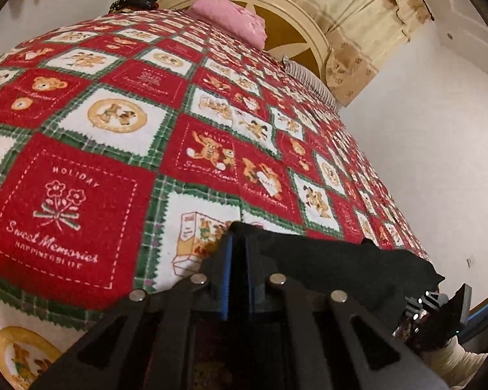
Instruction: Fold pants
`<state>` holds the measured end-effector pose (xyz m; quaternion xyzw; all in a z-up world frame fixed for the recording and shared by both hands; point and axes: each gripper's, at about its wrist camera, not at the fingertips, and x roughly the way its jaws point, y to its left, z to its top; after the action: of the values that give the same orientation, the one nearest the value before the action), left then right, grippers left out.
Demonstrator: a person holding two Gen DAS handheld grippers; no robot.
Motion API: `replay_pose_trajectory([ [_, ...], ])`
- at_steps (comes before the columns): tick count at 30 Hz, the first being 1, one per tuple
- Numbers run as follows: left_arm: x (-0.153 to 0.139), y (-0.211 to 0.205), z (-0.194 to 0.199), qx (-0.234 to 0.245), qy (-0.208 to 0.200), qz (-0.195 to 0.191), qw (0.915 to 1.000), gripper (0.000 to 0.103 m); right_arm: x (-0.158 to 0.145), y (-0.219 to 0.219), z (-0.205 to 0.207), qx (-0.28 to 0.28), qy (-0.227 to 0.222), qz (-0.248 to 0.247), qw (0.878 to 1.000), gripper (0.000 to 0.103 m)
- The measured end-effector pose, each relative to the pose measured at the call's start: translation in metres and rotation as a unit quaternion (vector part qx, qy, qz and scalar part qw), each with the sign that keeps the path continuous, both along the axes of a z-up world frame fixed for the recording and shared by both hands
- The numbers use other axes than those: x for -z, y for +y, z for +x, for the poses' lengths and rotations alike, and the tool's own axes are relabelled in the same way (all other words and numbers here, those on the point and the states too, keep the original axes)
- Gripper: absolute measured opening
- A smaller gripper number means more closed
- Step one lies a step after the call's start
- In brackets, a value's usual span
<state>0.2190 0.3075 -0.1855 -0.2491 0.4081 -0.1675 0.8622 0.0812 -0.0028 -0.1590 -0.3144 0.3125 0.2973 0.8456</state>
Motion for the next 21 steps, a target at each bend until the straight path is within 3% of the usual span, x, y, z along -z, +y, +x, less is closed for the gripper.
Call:
replay_pose_trajectory([
  [6,0.003,0.003,-0.001,-0.004,-0.002,-0.005,1.0000,0.012,-0.018,-0.002,-0.027,-0.031,-0.003,-0.003,1.000,0.004],
  [8,0.002,0.003,-0.001,-0.008,-0.002,-0.002,1.0000,0.014,-0.004,0.002,-0.029,-0.034,0.005,-0.034,0.999,0.004],
  [11,-0.008,-0.001,-0.010,-0.012,-0.015,0.019,0.9996,0.014,0.012,0.008,-0.033,-0.043,-0.019,-0.068,0.997,0.004],
  [13,-0.020,-0.004,-0.023,-0.017,-0.033,0.035,0.9987,0.014,0.006,0.006,-0.032,-0.034,0.000,-0.056,0.998,0.007],
  [15,-0.032,-0.010,-0.036,-0.018,-0.055,0.063,0.9964,0.016,-0.006,-0.002,-0.030,-0.029,0.024,-0.020,0.999,0.018],
  [19,-0.050,-0.035,-0.059,-0.018,-0.087,0.132,0.9872,0.053,-0.016,-0.011,-0.027,-0.013,0.031,0.010,0.999,0.030],
  [21,-0.056,-0.051,-0.065,-0.006,-0.098,0.147,0.9843,0.055,-0.007,-0.008,-0.023,-0.008,0.047,0.005,0.999,0.030],
])
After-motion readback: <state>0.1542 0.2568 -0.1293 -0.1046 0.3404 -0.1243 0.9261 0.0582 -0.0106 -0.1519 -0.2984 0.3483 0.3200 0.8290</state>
